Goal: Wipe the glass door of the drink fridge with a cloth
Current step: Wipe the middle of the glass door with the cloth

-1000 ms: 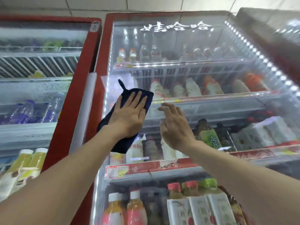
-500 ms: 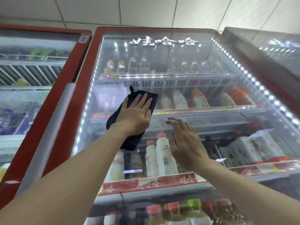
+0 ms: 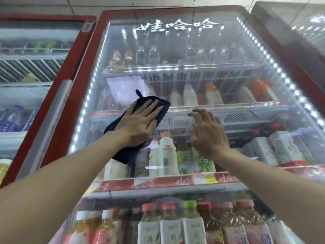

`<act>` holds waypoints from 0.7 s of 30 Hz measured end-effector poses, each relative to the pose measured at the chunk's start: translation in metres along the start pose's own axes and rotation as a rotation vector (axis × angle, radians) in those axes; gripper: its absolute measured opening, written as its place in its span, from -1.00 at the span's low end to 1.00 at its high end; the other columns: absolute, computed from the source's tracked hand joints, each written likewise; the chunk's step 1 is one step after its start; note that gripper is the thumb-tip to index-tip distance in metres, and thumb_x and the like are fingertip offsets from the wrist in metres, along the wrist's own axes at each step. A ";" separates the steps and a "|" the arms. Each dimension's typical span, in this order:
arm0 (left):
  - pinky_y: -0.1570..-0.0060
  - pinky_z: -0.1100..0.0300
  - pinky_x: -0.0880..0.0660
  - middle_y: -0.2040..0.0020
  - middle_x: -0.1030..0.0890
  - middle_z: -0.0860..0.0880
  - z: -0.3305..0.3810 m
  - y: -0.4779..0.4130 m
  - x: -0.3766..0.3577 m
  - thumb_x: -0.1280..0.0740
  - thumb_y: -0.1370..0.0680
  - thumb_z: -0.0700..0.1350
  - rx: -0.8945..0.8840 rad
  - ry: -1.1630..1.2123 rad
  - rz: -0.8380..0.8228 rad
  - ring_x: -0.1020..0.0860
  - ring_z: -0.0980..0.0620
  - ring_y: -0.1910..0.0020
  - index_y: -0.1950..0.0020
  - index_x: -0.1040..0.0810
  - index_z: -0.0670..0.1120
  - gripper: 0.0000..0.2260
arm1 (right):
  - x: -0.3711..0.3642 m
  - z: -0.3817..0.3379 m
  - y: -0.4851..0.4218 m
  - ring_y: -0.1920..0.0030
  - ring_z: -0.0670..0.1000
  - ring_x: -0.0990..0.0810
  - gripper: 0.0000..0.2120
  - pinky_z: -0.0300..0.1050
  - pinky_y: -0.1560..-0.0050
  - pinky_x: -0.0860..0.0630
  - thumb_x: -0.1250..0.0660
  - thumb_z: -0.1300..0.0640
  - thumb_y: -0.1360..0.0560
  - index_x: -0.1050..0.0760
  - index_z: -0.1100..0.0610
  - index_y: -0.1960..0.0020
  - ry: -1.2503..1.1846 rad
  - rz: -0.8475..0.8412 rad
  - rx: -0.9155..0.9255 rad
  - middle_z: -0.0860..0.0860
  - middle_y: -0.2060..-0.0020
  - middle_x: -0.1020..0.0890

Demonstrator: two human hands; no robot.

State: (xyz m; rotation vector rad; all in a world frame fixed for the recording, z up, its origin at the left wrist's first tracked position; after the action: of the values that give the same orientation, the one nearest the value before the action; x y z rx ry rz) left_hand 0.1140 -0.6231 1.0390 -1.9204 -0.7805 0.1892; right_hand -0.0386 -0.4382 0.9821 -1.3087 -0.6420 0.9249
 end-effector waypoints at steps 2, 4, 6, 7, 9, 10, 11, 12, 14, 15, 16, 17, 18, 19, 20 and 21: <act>-0.58 -0.03 0.31 -0.64 0.26 0.17 -0.005 -0.023 0.004 0.26 -0.62 0.18 0.029 0.003 0.004 0.30 0.21 -0.59 -0.64 0.21 0.17 -0.44 | -0.004 -0.002 0.003 -0.30 0.06 -0.41 -0.62 0.02 -0.33 -0.31 -0.22 0.11 -0.58 -0.38 0.10 -0.39 -0.004 -0.020 -0.014 0.02 -0.37 -0.40; -0.58 -0.05 0.31 -0.64 0.25 0.17 -0.002 -0.037 0.003 0.23 -0.65 0.16 0.079 0.004 0.012 0.29 0.20 -0.60 -0.64 0.20 0.16 -0.46 | -0.006 -0.005 0.006 -0.31 0.05 -0.40 -0.61 0.04 -0.36 -0.31 -0.17 0.08 -0.57 -0.37 0.09 -0.39 -0.002 -0.015 0.007 0.01 -0.37 -0.39; -0.58 -0.07 0.32 -0.65 0.26 0.15 0.013 -0.026 -0.003 0.21 -0.68 0.14 0.096 0.009 0.005 0.30 0.18 -0.60 -0.65 0.21 0.15 -0.48 | -0.005 -0.003 0.009 -0.31 0.06 -0.42 -0.59 0.06 -0.36 -0.34 -0.12 0.07 -0.57 -0.39 0.11 -0.39 -0.030 -0.015 0.012 0.02 -0.37 -0.42; -0.57 -0.08 0.32 -0.64 0.27 0.14 0.023 -0.014 -0.006 0.22 -0.67 0.14 0.082 0.014 0.007 0.31 0.18 -0.60 -0.64 0.21 0.14 -0.47 | -0.003 -0.003 0.009 -0.30 0.06 -0.44 -0.59 0.07 -0.35 -0.38 -0.10 0.10 -0.57 -0.41 0.13 -0.39 -0.084 0.004 -0.003 0.04 -0.36 -0.45; -0.57 -0.09 0.32 -0.64 0.29 0.14 0.049 0.023 -0.012 0.27 -0.64 0.16 0.000 0.014 -0.018 0.33 0.16 -0.60 -0.64 0.23 0.14 -0.45 | 0.003 -0.003 0.009 -0.29 0.07 -0.47 -0.60 0.06 -0.32 -0.42 -0.07 0.16 -0.59 -0.42 0.17 -0.38 -0.280 0.073 -0.093 0.08 -0.33 -0.52; -0.57 -0.09 0.32 -0.63 0.30 0.14 0.060 0.040 -0.017 0.29 -0.63 0.17 -0.060 -0.001 -0.019 0.34 0.16 -0.60 -0.64 0.25 0.15 -0.45 | 0.005 -0.001 0.009 -0.30 0.07 -0.47 -0.62 0.03 -0.31 -0.41 -0.07 0.18 -0.62 -0.43 0.17 -0.39 -0.336 0.104 -0.135 0.09 -0.32 -0.53; -0.57 -0.09 0.33 -0.63 0.31 0.15 0.068 0.052 -0.021 0.31 -0.62 0.18 -0.111 -0.024 -0.017 0.34 0.16 -0.59 -0.63 0.27 0.16 -0.45 | 0.006 0.000 0.008 -0.30 0.07 -0.47 -0.63 0.00 -0.30 -0.40 -0.07 0.20 -0.63 -0.44 0.16 -0.39 -0.340 0.115 -0.148 0.09 -0.32 -0.54; -0.57 -0.07 0.33 -0.62 0.31 0.16 0.070 0.059 -0.022 0.34 -0.61 0.19 -0.145 -0.031 -0.021 0.35 0.17 -0.59 -0.62 0.28 0.17 -0.44 | 0.006 0.000 0.008 -0.31 0.07 -0.47 -0.64 0.00 -0.30 -0.38 -0.08 0.20 -0.63 -0.46 0.16 -0.37 -0.310 0.104 -0.131 0.08 -0.32 -0.54; -0.58 -0.05 0.31 -0.62 0.30 0.17 0.063 0.056 -0.020 0.37 -0.58 0.20 -0.165 -0.026 -0.013 0.34 0.18 -0.59 -0.61 0.28 0.20 -0.43 | 0.004 -0.003 0.006 -0.30 0.08 -0.45 -0.64 0.02 -0.32 -0.36 -0.08 0.19 -0.61 -0.51 0.15 -0.33 -0.248 0.066 -0.076 0.06 -0.30 -0.53; -0.58 -0.04 0.30 -0.63 0.29 0.17 0.057 0.046 -0.018 0.37 -0.57 0.20 -0.151 -0.031 0.004 0.33 0.18 -0.60 -0.62 0.26 0.20 -0.42 | 0.005 -0.003 0.005 -0.30 0.09 -0.44 -0.64 0.05 -0.33 -0.36 -0.10 0.20 -0.59 -0.52 0.15 -0.31 -0.221 0.045 -0.063 0.06 -0.30 -0.52; -0.58 -0.05 0.29 -0.64 0.28 0.15 0.050 0.034 -0.015 0.36 -0.57 0.20 -0.116 -0.029 0.017 0.32 0.18 -0.60 -0.63 0.24 0.19 -0.41 | 0.005 -0.003 0.004 -0.29 0.09 -0.44 -0.64 0.07 -0.33 -0.37 -0.12 0.19 -0.58 -0.52 0.14 -0.31 -0.176 0.033 -0.057 0.05 -0.30 -0.51; -0.58 -0.05 0.29 -0.65 0.28 0.12 0.042 0.018 -0.011 0.34 -0.57 0.20 -0.067 -0.022 0.023 0.32 0.15 -0.60 -0.64 0.23 0.18 -0.40 | 0.006 0.001 0.002 -0.29 0.10 -0.45 -0.63 0.07 -0.32 -0.37 -0.15 0.17 -0.56 -0.53 0.11 -0.31 -0.105 0.036 -0.059 0.05 -0.31 -0.51; -0.58 -0.07 0.31 -0.65 0.28 0.05 0.036 0.003 -0.009 0.31 -0.58 0.20 -0.015 -0.018 0.023 0.32 0.11 -0.61 -0.64 0.21 0.16 -0.40 | 0.007 0.005 0.004 -0.29 0.10 -0.46 -0.62 0.07 -0.30 -0.36 -0.16 0.14 -0.53 -0.53 0.09 -0.31 -0.023 0.043 -0.068 0.04 -0.32 -0.50; -0.57 -0.08 0.34 -0.66 0.28 -0.02 0.031 -0.014 -0.006 0.26 -0.60 0.19 0.028 -0.016 0.028 0.33 0.06 -0.61 -0.65 0.19 0.14 -0.40 | 0.009 0.011 0.004 -0.30 0.10 -0.46 -0.59 0.07 -0.29 -0.35 -0.17 0.09 -0.51 -0.52 0.07 -0.32 0.043 0.058 -0.079 0.04 -0.33 -0.49; -0.56 -0.11 0.36 -0.66 0.27 -0.08 0.028 -0.029 -0.003 0.22 -0.62 0.19 0.058 -0.009 0.028 0.33 0.01 -0.62 -0.66 0.17 0.12 -0.41 | 0.011 0.017 0.004 -0.31 0.10 -0.46 -0.56 0.08 -0.30 -0.35 -0.16 0.05 -0.50 -0.51 0.06 -0.34 0.072 0.065 -0.093 0.04 -0.33 -0.48; -0.55 -0.12 0.37 -0.66 0.26 -0.11 0.028 -0.041 -0.003 0.18 -0.64 0.17 0.073 0.004 0.024 0.33 -0.02 -0.62 -0.66 0.16 0.11 -0.43 | 0.010 0.022 0.006 -0.32 0.10 -0.46 -0.55 0.09 -0.32 -0.35 -0.15 0.02 -0.50 -0.49 0.04 -0.35 0.073 0.063 -0.108 0.02 -0.35 -0.46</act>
State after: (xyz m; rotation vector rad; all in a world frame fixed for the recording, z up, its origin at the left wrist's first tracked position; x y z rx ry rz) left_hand 0.0812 -0.5923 1.0597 -1.8610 -0.7388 0.2259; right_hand -0.0531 -0.4180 0.9789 -1.4589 -0.6037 0.8991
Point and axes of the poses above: each hand's wrist, its own y-axis away from the middle knuckle, its own x-axis out of the back of the hand, z = x × y, the point moved 2 cm from there along -y, towards the middle knuckle
